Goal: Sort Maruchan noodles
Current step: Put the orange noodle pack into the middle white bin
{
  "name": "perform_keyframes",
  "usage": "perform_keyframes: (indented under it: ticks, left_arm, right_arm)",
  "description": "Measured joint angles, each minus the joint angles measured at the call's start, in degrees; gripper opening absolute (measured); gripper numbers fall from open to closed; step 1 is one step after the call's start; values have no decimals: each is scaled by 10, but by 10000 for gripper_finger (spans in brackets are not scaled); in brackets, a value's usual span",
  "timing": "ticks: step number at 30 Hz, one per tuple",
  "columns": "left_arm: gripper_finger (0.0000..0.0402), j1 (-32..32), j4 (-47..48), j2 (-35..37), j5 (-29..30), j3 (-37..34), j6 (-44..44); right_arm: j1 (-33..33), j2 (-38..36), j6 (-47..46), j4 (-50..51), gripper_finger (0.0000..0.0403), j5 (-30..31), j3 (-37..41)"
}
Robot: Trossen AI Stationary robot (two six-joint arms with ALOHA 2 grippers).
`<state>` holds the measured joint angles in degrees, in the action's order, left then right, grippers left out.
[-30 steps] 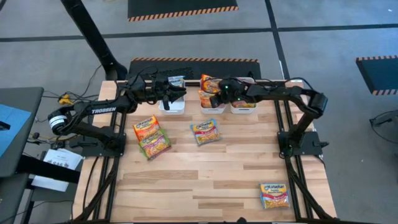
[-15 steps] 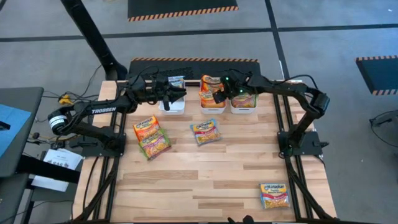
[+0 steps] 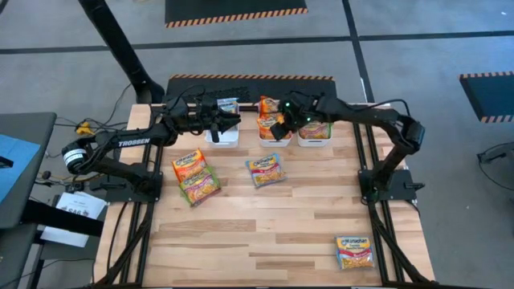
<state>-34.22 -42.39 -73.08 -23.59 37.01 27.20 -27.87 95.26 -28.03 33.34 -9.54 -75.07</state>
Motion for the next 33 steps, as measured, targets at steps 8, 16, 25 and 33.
perform_keyframes:
  ticks: [8,16,25,33]
  left_arm:
    - [104,0,0,0,0,0,0]
    - [104,0,1,0,1,0,0]
    - [104,0,18,0,4,0,-1]
    - [104,0,23,0,5,0,-15]
  right_arm:
    - [9,67,0,-40,207,3,-2]
    - [4,115,-1,-40,207,3,-16]
    - [-19,129,0,-75,191,44,-17]
    - [-44,129,1,-61,176,85,-16]
